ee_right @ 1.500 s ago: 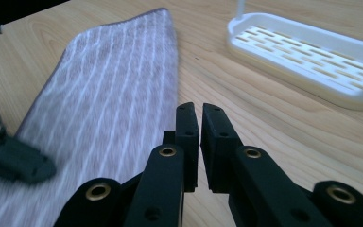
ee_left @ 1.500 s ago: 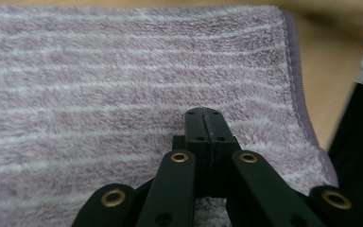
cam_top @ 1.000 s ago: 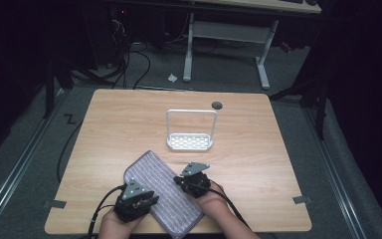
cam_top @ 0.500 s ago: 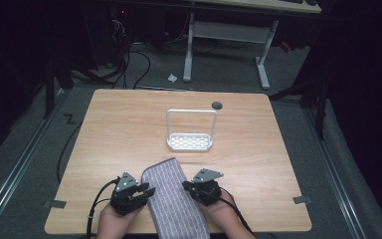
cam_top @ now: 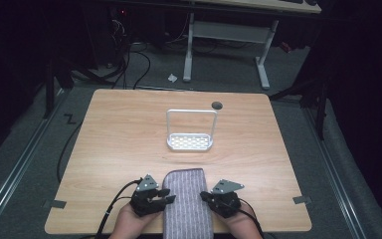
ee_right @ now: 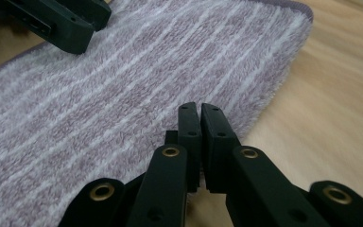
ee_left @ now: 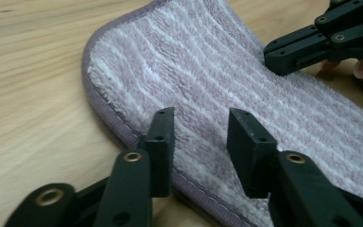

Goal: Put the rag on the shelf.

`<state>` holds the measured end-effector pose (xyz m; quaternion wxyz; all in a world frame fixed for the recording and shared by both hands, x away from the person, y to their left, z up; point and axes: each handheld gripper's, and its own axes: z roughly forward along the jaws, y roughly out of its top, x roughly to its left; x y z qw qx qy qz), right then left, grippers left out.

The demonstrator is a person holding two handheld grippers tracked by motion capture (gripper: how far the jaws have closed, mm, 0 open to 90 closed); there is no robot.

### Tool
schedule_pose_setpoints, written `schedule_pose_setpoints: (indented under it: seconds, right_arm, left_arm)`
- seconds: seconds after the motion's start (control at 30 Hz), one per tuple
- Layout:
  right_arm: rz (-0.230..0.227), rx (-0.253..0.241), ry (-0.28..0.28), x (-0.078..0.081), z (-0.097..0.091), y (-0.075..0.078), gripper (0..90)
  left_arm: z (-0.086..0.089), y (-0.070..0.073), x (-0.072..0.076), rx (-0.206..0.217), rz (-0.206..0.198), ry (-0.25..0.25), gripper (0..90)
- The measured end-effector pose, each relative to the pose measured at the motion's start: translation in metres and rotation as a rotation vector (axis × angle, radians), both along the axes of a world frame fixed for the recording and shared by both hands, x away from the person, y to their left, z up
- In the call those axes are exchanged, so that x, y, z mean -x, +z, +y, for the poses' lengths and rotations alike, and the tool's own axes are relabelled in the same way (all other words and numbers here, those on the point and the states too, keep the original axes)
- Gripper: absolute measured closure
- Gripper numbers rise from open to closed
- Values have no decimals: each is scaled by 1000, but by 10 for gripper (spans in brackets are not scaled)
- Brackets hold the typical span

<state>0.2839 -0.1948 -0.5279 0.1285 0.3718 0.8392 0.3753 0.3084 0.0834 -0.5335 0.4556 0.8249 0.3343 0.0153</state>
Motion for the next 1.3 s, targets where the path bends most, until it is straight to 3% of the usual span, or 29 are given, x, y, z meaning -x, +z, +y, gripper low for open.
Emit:
schedule_pose_setpoints:
  seconds: [0.07, 0.1, 0.13, 0.17, 0.23, 0.3, 0.37, 0.4, 0.47, 0.6, 0.63, 0.7, 0.73, 0.87, 0.9, 0.97, 1.13, 1.17, 1.2, 1.3]
  right_arm:
    - [15, -23, -23, 4, -3, -1, 859]
    - [10, -19, -23, 3, -1, 0, 840]
    - [-3, -27, -21, 2, 0, 1, 815]
    - [-14, -35, -25, 1, 1, 1, 786]
    - [-25, -38, -33, 1, 2, 1, 750]
    - [-38, -37, -50, 0, 2, 0, 701]
    - [-51, -43, -80, 0, -2, 1, 651]
    - [-51, -43, -80, 0, -2, 1, 651]
    - [-58, -57, -109, -1, -5, 3, 627]
    - [-82, -80, -154, -3, -12, 6, 571]
    - [-68, -100, -184, -10, -13, 7, 544]
    - [-65, -101, -190, -14, -12, 8, 541]
    - [-61, -82, -197, -28, -7, 11, 537]
    - [-56, -65, -237, -46, 0, 11, 545]
    - [-23, -45, -280, -56, 4, 7, 565]
    - [12, -25, -289, -60, 9, 2, 584]
    - [25, -29, -286, -56, 13, -1, 697]
    - [-3, -21, -273, -51, 17, -3, 760]
    - [-3, -21, -273, -51, 17, -3, 760]
    - [-8, -37, -224, -44, 20, -4, 830]
  left_arm:
    - [6, 4, -1, -17, -42, 25, 518]
    - [17, 11, -9, 9, -52, 98, 507]
    - [17, 11, -9, 9, -52, 98, 504]
    - [23, 14, -16, 57, -51, 151, 494]
    - [22, 14, -19, 48, -60, 168, 484]
    - [14, 11, -28, 24, -58, 168, 477]
    - [0, 5, -38, -28, -60, 179, 471]
    - [0, 5, -38, -28, -60, 179, 464]
    - [-9, 0, -42, -86, -68, 183, 462]
    - [-15, -2, -41, -106, -85, 173, 537]
    - [-15, -2, -41, -99, -78, 172, 606]
    - [-16, -2, -41, -91, -69, 178, 626]
    - [-15, -2, -42, -84, -60, 173, 698]
    - [-12, -3, -45, -50, -22, 171, 743]
    - [-11, -3, -45, -42, -13, 173, 758]
    - [-10, -3, -46, -36, -4, 175, 767]
    - [-10, -3, -44, -39, -5, 164, 783]
    - [-10, -3, -44, -39, -4, 164, 784]
    - [-10, -3, -44, -38, -6, 165, 784]
    - [-8, -3, -39, -37, -7, 138, 791]
